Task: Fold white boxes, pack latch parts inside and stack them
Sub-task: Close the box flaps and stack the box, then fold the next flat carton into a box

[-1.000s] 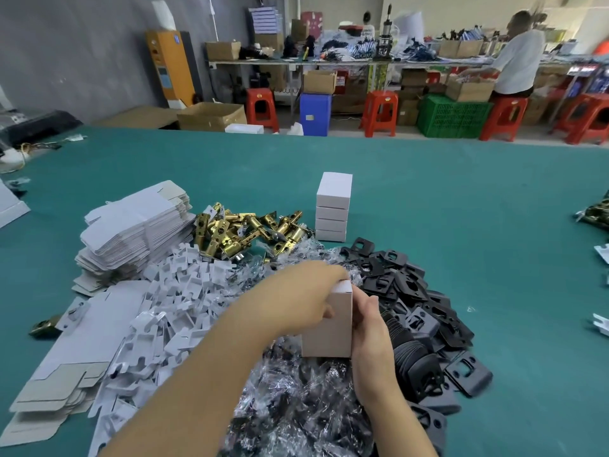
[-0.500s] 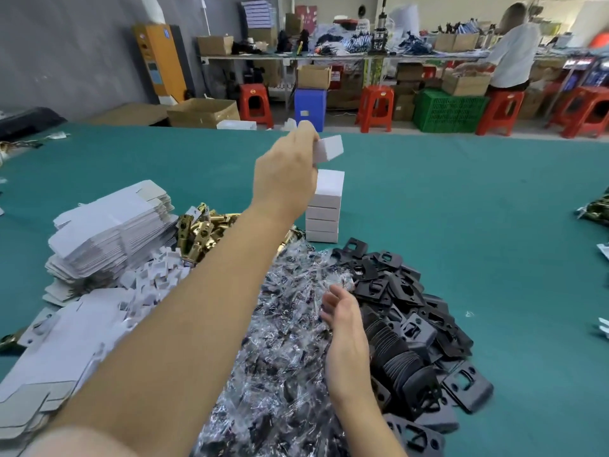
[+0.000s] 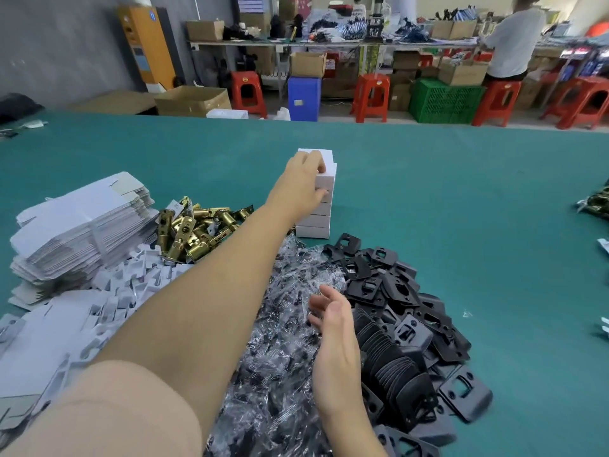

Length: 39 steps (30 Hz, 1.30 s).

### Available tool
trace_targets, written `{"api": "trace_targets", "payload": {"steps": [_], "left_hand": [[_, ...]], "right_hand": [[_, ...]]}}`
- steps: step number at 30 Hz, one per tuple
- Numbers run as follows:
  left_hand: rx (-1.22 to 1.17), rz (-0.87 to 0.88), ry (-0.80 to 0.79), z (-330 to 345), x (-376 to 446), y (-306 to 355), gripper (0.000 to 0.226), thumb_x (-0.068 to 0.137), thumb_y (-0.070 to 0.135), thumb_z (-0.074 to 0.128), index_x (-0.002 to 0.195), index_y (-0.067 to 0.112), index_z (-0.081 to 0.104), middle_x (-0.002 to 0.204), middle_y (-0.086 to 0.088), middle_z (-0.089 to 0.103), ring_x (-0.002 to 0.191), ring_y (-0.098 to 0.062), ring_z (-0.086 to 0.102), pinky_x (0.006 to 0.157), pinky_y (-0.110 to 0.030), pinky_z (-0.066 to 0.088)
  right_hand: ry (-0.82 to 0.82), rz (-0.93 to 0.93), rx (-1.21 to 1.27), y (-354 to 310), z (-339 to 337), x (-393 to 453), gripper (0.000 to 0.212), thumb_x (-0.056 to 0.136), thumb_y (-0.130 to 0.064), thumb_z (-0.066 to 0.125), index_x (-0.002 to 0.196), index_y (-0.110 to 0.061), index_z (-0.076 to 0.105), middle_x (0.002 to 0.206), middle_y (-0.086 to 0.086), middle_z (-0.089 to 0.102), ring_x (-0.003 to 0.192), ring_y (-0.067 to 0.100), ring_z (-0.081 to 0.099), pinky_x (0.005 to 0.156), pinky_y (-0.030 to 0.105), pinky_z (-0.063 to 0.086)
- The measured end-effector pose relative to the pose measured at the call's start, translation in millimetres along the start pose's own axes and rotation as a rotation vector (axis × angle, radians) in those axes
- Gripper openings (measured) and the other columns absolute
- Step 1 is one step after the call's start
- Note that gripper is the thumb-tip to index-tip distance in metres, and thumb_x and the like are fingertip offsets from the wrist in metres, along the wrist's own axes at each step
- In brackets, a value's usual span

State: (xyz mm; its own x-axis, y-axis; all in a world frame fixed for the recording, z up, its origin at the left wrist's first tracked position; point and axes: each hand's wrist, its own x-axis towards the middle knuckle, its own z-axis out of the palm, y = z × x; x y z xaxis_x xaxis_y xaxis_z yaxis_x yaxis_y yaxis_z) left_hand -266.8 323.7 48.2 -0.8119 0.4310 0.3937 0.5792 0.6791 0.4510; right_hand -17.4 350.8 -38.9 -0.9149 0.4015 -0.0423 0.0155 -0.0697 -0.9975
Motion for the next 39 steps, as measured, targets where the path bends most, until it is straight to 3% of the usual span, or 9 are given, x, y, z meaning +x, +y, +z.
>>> {"api": "trace_targets", "payload": {"steps": [9,12,15,19,21,23,28,34,39], "left_hand": [[-0.122,-0.078,-0.070,0.2,7.0,2.5,0.045,0.087,0.034,0.077,0.115,0.015,0.047,0.127,-0.002,0.036,0.115,-0.022,0.042,0.095,-0.035,0.044],[-0.082,-0.110,-0.159,-5.3,4.7,7.2,0.053,0.091,0.040,0.071,0.133,0.020,0.043,0.160,-0.008,0.015,0.150,-0.026,0.014,0.118,-0.044,0.027],[-0.010,-0.095,-0.067,-22.8,-9.5,17.4,0.065,0.094,0.038,0.065,0.149,0.027,0.033,0.169,-0.008,-0.005,0.156,-0.026,-0.007,0.122,-0.048,0.015],[0.017,-0.070,0.008,-57.5,-54.8,22.2,0.041,0.100,0.034,0.058,0.139,0.024,0.050,0.152,-0.003,0.039,0.138,-0.023,0.039,0.108,-0.037,0.039],[0.133,-0.101,-0.045,-78.3,-89.7,13.0,0.022,0.103,0.042,0.051,0.102,0.025,0.064,0.104,0.004,0.067,0.091,-0.017,0.062,0.077,-0.035,0.052],[0.276,-0.160,-0.100,-98.1,-129.8,-1.8,0.035,0.106,0.043,0.045,0.078,0.024,0.055,0.070,0.005,0.062,0.062,-0.018,0.058,0.055,-0.030,0.044],[0.371,-0.453,-0.142,-135.2,-225.1,-53.4,0.030,0.103,0.008,0.045,0.108,0.035,0.057,0.105,0.015,0.064,0.078,-0.012,0.068,0.060,-0.037,0.058],[0.483,-0.698,0.044,-166.9,-294.2,-102.8,0.028,0.099,0.017,0.051,0.123,0.025,0.065,0.121,-0.004,0.069,0.101,-0.030,0.064,0.079,-0.042,0.055],[0.510,-0.837,-0.131,-169.8,-316.0,-127.3,0.042,0.097,0.018,0.057,0.138,0.022,0.057,0.131,-0.010,0.065,0.115,-0.031,0.059,0.081,-0.037,0.049]], "right_hand": [[0.011,-0.003,-0.002,1.3,0.5,0.8,0.049,0.089,-0.072,0.027,0.127,-0.053,0.052,0.122,-0.025,0.062,0.118,-0.005,0.058,0.100,0.021,0.045],[0.008,-0.002,-0.011,0.6,0.2,0.4,0.052,0.091,-0.072,0.026,0.130,-0.049,0.052,0.125,-0.021,0.062,0.118,-0.007,0.057,0.102,0.020,0.045],[0.013,0.001,0.002,-1.6,-0.2,-0.5,0.056,0.090,-0.079,0.022,0.127,-0.050,0.053,0.125,-0.022,0.062,0.117,-0.006,0.058,0.102,0.021,0.045],[-0.006,-0.016,-0.008,-5.0,-1.0,-1.0,0.053,0.090,-0.077,0.028,0.128,-0.048,0.053,0.126,-0.023,0.061,0.119,-0.004,0.057,0.097,0.018,0.042],[-0.033,-0.020,-0.017,-6.4,-0.7,-1.5,0.052,0.093,-0.075,0.031,0.130,-0.045,0.053,0.129,-0.023,0.059,0.122,-0.002,0.055,0.097,0.018,0.041],[-0.058,-0.032,-0.030,-8.2,-1.0,-2.1,0.056,0.094,-0.074,0.031,0.134,-0.041,0.052,0.133,-0.021,0.058,0.125,0.001,0.053,0.097,0.018,0.040],[-0.081,-0.075,-0.041,-13.9,-2.0,-6.2,0.061,0.093,-0.070,0.031,0.133,-0.032,0.057,0.128,-0.017,0.061,0.122,0.004,0.055,0.098,0.023,0.043],[-0.058,-0.165,-0.087,-14.8,-16.9,-21.3,0.040,0.095,-0.060,0.038,0.123,-0.042,0.060,0.118,-0.032,0.063,0.113,-0.011,0.057,0.089,0.015,0.041],[-0.035,-0.208,-0.130,-14.6,-26.6,-25.2,0.030,0.099,-0.056,0.041,0.114,-0.044,0.063,0.115,-0.031,0.066,0.111,-0.015,0.056,0.089,0.015,0.041]]}}
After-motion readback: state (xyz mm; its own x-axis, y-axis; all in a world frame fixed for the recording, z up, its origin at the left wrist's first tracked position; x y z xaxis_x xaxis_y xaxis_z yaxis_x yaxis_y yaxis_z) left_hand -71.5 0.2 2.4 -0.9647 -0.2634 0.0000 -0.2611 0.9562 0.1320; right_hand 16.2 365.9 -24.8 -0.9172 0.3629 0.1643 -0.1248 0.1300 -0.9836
